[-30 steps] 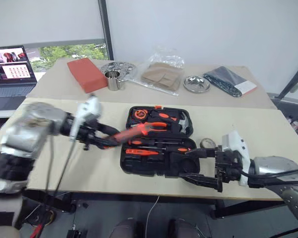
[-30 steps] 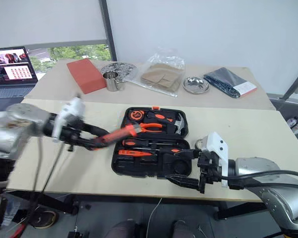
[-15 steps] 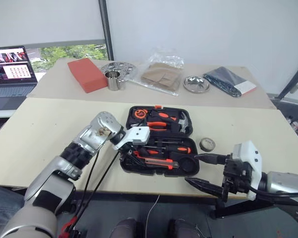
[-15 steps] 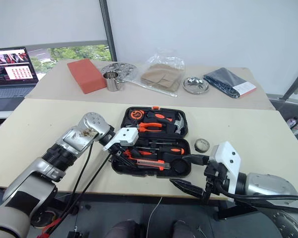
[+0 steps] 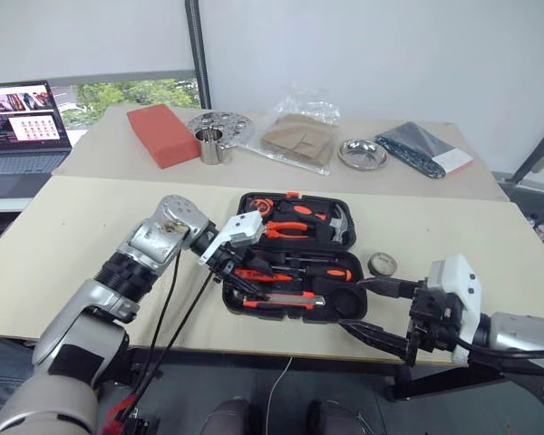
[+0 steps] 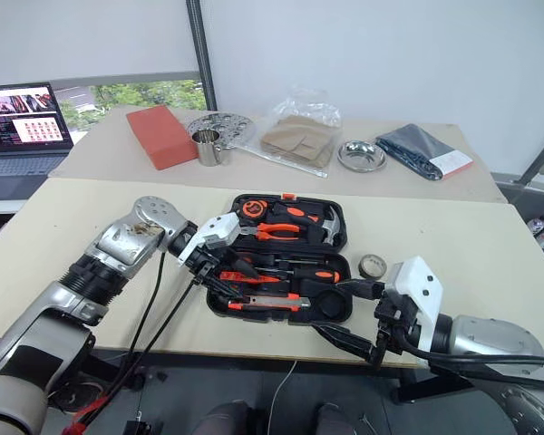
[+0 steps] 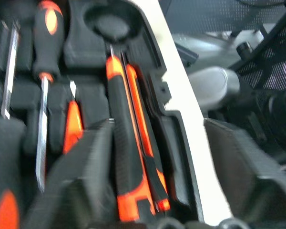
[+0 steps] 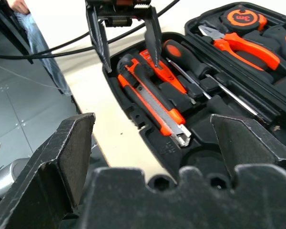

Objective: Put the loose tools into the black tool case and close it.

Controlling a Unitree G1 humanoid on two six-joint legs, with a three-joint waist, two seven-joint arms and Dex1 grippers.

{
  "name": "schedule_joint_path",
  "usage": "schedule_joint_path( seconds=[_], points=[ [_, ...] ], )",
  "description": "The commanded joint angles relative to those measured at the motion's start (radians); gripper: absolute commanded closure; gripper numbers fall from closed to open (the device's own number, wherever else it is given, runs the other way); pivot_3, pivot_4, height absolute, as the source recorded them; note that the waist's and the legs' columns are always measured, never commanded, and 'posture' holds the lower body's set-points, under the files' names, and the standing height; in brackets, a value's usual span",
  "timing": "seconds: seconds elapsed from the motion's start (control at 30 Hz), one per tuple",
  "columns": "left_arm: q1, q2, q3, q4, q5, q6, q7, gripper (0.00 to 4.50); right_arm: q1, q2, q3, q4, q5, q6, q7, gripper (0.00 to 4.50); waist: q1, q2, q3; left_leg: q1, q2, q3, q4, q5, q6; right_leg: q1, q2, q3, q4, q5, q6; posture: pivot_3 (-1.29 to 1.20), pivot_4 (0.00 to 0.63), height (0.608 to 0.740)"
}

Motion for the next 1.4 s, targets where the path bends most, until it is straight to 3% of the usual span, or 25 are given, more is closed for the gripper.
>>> schedule_joint_path(
  seconds=[0.03, 0.17, 0.33, 0.57, 0.63, 0.73, 0.77, 0.8, 0.93, 1.03, 1.13, 1.3, 1.4],
  points=[
    [-0.002, -0.016, 0.020, -0.005, 0.039, -0.047, 0.004, 2.94, -0.026, -0.005, -0.003, 0.000, 0.003, -0.018, 0.003, 0.00, 0.000, 0.000, 0.000, 0.000, 0.000, 0.000, 0.000, 0.000, 0.000, 0.000, 0.000, 0.000, 0.000, 0.000, 0.000, 0.00, 0.150, 0.734],
    [0.012, -0.029, 0.000, 0.011, 0.095, -0.086, 0.015, 4.39, -0.037, -0.003, -0.001, 0.007, 0.006, -0.014, 0.004, 0.00, 0.000, 0.000, 0.000, 0.000, 0.000, 0.000, 0.000, 0.000, 0.000, 0.000, 0.000, 0.000, 0.000, 0.000, 0.000, 0.00, 0.150, 0.734],
    [0.050, -0.046, -0.077, 0.107, 0.293, -0.302, 0.126, 4.45, -0.035, 0.000, 0.000, 0.002, 0.010, -0.013, 0.000, 0.00, 0.003, 0.000, 0.000, 0.001, 0.000, 0.000, 0.000, 0.000, 0.000, 0.001, -0.001, 0.000, 0.000, 0.000, 0.000, 0.00, 0.150, 0.734],
    [0.115, -0.045, -0.066, 0.094, 0.316, -0.349, 0.100, 4.45, -0.009, 0.004, -0.018, -0.007, 0.021, -0.010, -0.010, 0.00, 0.000, 0.001, -0.004, 0.004, 0.001, 0.000, -0.001, -0.002, 0.002, 0.003, -0.004, 0.001, -0.001, 0.000, 0.000, 0.00, 0.150, 0.734],
    [0.114, -0.041, -0.032, 0.085, 0.290, -0.352, 0.090, 4.45, 0.002, 0.001, -0.028, -0.010, 0.020, -0.013, -0.009, 0.00, -0.001, 0.001, -0.004, 0.004, 0.002, 0.000, -0.001, -0.002, 0.002, 0.003, -0.003, 0.001, -0.001, 0.000, 0.000, 0.00, 0.150, 0.734],
    [0.110, -0.036, 0.107, -0.007, 0.094, -0.195, 0.026, 4.45, 0.055, -0.005, -0.101, -0.012, 0.048, 0.005, -0.010, 0.00, -0.003, 0.001, -0.004, 0.004, 0.002, 0.000, -0.001, -0.002, 0.002, 0.002, -0.003, 0.001, 0.000, 0.000, 0.000, 0.00, 0.150, 0.734],
    [0.112, -0.025, 0.158, -0.048, 0.015, -0.128, 0.004, 3.94, 0.091, -0.006, -0.143, -0.012, 0.059, 0.011, -0.001, 0.00, -0.003, 0.001, -0.004, 0.003, 0.002, 0.000, -0.001, -0.002, 0.002, 0.001, -0.003, 0.001, 0.000, 0.000, 0.000, 0.00, 0.150, 0.734],
    [0.116, -0.013, 0.204, -0.076, -0.032, -0.083, -0.001, 3.81, 0.141, -0.007, -0.193, -0.010, 0.056, 0.012, 0.018, 0.00, -0.004, 0.000, -0.003, 0.001, 0.002, 0.000, -0.001, -0.002, 0.002, 0.000, -0.003, 0.001, 0.000, 0.000, 0.000, 0.00, 0.150, 0.734],
    [0.154, 0.034, 0.342, -0.162, -0.133, 0.009, 0.047, 2.32, 0.366, 0.027, -0.423, 0.050, -0.005, -0.013, 0.108, 0.00, 0.002, 0.000, -0.003, -0.001, 0.001, -0.002, 0.001, -0.001, 0.002, 0.001, -0.001, 0.000, 0.000, 0.000, 0.001, 0.00, 0.150, 0.734],
    [0.190, 0.083, 0.389, -0.228, -0.195, 0.088, 0.032, 1.15, 0.506, 0.080, -0.581, 0.109, -0.030, -0.041, 0.181, 0.00, 0.003, 0.000, -0.003, 0.002, 0.000, -0.001, 0.000, -0.002, 0.002, 0.004, 0.000, 0.000, -0.001, -0.001, 0.002, 0.00, 0.150, 0.734],
    [0.218, 0.118, 0.402, -0.282, -0.223, 0.120, 0.019, 0.23, 0.574, 0.105, -0.642, 0.146, -0.060, -0.068, 0.227, 0.00, 0.001, 0.000, -0.003, 0.004, -0.002, -0.001, -0.001, -0.004, -0.003, 0.004, -0.001, 0.000, 0.000, -0.007, 0.011, 0.00, 0.150, 0.734],
    [0.228, 0.119, 0.413, -0.332, -0.236, 0.140, 0.069, 0.09, 0.487, 0.041, -0.548, 0.199, -0.117, -0.109, 0.245, 0.00, -0.006, 0.001, -0.003, 0.006, -0.001, -0.001, -0.001, -0.006, -0.008, 0.004, -0.003, 0.004, 0.000, -0.005, 0.010, 0.00, 0.150, 0.734],
    [0.233, 0.119, 0.412, -0.339, -0.218, 0.128, 0.112, 0.09, 0.268, -0.053, -0.319, 0.308, -0.243, -0.173, 0.227, 0.00, -0.020, 0.001, -0.002, 0.008, 0.000, 0.001, -0.001, -0.005, -0.010, 0.004, -0.003, 0.006, 0.000, -0.004, 0.010, 0.00, 0.150, 0.734]
  ],
)
